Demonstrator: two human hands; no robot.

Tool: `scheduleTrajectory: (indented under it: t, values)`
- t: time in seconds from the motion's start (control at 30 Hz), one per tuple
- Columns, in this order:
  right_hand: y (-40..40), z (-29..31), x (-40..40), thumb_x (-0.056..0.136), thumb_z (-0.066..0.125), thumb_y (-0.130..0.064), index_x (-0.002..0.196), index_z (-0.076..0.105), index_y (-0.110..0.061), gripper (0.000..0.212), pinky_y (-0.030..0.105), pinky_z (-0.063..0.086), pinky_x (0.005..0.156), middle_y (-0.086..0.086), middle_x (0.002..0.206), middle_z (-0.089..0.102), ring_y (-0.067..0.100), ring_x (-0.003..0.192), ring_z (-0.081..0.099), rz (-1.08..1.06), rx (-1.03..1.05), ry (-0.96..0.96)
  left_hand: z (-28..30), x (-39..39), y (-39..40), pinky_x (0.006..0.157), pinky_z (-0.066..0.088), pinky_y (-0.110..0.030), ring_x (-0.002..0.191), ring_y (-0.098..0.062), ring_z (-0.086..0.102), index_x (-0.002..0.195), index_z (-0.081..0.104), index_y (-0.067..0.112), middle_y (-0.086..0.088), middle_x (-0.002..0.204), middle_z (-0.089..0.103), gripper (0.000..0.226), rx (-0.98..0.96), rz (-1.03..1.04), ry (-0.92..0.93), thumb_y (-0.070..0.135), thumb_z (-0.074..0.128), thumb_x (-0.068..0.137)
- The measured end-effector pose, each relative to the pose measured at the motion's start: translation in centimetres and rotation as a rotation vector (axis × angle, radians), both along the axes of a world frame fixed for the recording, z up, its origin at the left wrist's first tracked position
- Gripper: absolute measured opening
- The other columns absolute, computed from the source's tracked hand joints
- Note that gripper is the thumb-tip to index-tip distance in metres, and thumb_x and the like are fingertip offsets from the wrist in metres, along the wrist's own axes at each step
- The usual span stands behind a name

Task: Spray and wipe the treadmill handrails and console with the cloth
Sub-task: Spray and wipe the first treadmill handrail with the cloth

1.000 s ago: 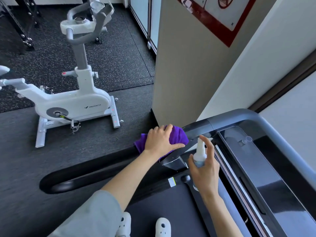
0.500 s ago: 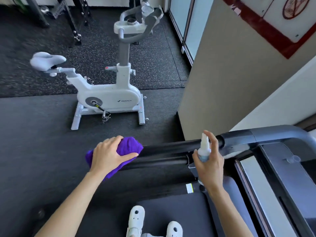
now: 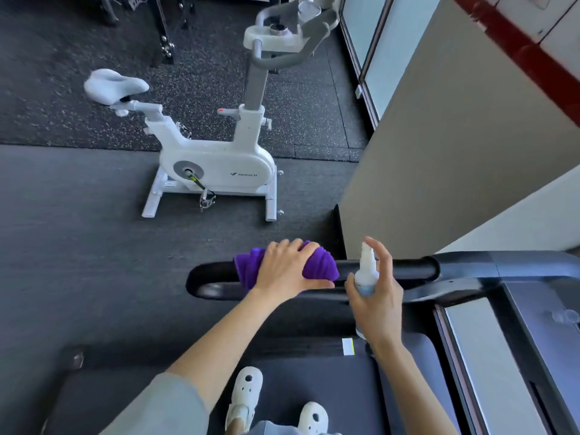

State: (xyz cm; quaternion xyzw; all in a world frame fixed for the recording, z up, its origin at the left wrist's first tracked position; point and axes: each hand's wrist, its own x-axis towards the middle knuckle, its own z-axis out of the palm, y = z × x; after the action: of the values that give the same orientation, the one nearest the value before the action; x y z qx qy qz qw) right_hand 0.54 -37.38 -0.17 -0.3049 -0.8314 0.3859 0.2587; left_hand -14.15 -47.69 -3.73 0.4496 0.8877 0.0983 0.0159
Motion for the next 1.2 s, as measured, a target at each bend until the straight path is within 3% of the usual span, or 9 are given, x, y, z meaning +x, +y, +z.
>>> scheduleTrajectory:
  t: [0.17, 0.3, 0.37, 0.5, 0.67, 0.73, 0.87, 1.0, 1.2]
  values:
    - [-0.1, 0.3, -0.5, 0.083, 0.065, 0.0, 0.131, 0.042, -0.04, 0.066, 0.033, 0.048, 0.058, -0.022, 0.089, 0.059, 0.015, 0.059, 0.048, 0.025, 0.013, 0.004, -1.9, -1.7, -6.5, 0.07, 0.047, -0.038, 0.081, -0.025, 0.062, 0.113, 0.065, 0.02, 0.0, 0.092, 0.063, 0.086, 0.182, 0.052, 0.122, 0.076, 0.074, 0.048]
    - [-0.3, 0.5, -0.3, 0.084, 0.065, 0.001, 0.131, 0.043, -0.04, 0.066, 0.038, 0.049, 0.057, -0.014, 0.079, 0.058, 0.017, 0.056, 0.045, 0.025, 0.003, 0.016, -3.1, -3.1, -11.1, 0.078, 0.046, -0.039, 0.09, -0.024, 0.06, 0.112, 0.063, 0.022, 0.002, 0.099, 0.063, 0.083, 0.26, 0.192, 0.138, 0.08, 0.066, 0.052]
    - [-0.2, 0.6, -0.2, 0.085, 0.065, 0.0, 0.131, 0.043, -0.041, 0.066, 0.046, 0.052, 0.056, -0.009, 0.072, 0.057, 0.022, 0.056, 0.049, 0.02, -0.019, 0.007, -3.6, -3.6, -13.4, 0.079, 0.046, -0.037, 0.095, -0.02, 0.057, 0.113, 0.06, 0.025, 0.006, 0.104, 0.062, 0.081, 0.372, 0.303, -0.013, 0.077, 0.068, 0.052]
    - [0.2, 0.6, -0.1, 0.085, 0.066, -0.001, 0.131, 0.044, -0.041, 0.065, 0.05, 0.053, 0.061, -0.011, 0.076, 0.059, 0.027, 0.061, 0.057, 0.02, -0.016, 0.004, -4.5, -3.5, -15.6, 0.088, 0.044, -0.037, 0.106, -0.012, 0.052, 0.109, 0.053, 0.041, 0.022, 0.11, 0.058, 0.076, 0.655, 0.529, -0.447, 0.044, 0.092, 0.044]
    - [-0.4, 0.3, -0.9, 0.083, 0.066, 0.001, 0.132, 0.044, -0.038, 0.066, 0.034, 0.048, 0.06, -0.021, 0.088, 0.06, 0.015, 0.06, 0.049, 0.035, 0.013, 0.024, -3.4, -3.2, -13.7, 0.082, 0.045, -0.043, 0.097, -0.025, 0.057, 0.108, 0.062, 0.017, 0.005, 0.106, 0.065, 0.083, 0.576, 0.461, -0.194, 0.08, 0.063, 0.053]
    - [-0.8, 0.3, -1.6, 0.083, 0.065, 0.002, 0.132, 0.044, -0.036, 0.065, 0.029, 0.046, 0.061, -0.029, 0.1, 0.057, 0.015, 0.062, 0.048, 0.06, 0.028, 0.019, -1.9, -3.2, -11.8, 0.079, 0.045, -0.04, 0.093, -0.025, 0.061, 0.106, 0.063, 0.019, 0.006, 0.104, 0.067, 0.081, 0.488, 0.331, -0.089, 0.082, 0.058, 0.056]
    - [-1.8, 0.7, -3.0, 0.083, 0.065, 0.002, 0.13, 0.042, -0.04, 0.067, 0.014, 0.04, 0.06, -0.026, 0.089, 0.057, 0.011, 0.065, 0.048, 0.088, 0.034, 0.016, -0.3, -3.0, -8.1, 0.075, 0.048, -0.037, 0.087, -0.022, 0.063, 0.111, 0.064, 0.023, 0.007, 0.101, 0.066, 0.08, 0.272, 0.003, 0.032, 0.082, 0.06, 0.057]
    - [-2.2, 1.0, -3.5, 0.082, 0.066, 0.003, 0.131, 0.042, -0.037, 0.067, 0.007, 0.039, 0.063, -0.037, 0.102, 0.053, 0.009, 0.07, 0.05, 0.118, 0.079, 0.039, -1.1, -3.5, -9.8, 0.069, 0.049, -0.035, 0.08, -0.021, 0.064, 0.107, 0.068, 0.02, 0.006, 0.095, 0.067, 0.086, 0.325, 0.061, 0.014, 0.086, 0.055, 0.055]
    - [-4.1, 0.0, -4.1, 0.082, 0.067, -0.001, 0.13, 0.041, -0.046, 0.07, 0.021, 0.041, 0.061, -0.02, 0.072, 0.052, 0.01, 0.062, 0.047, 0.129, 0.04, -0.008, -2.1, -4.0, -12.3, 0.072, 0.049, -0.034, 0.084, -0.019, 0.06, 0.105, 0.068, 0.02, 0.008, 0.096, 0.066, 0.079, 0.461, 0.258, -0.09, 0.082, 0.062, 0.057]
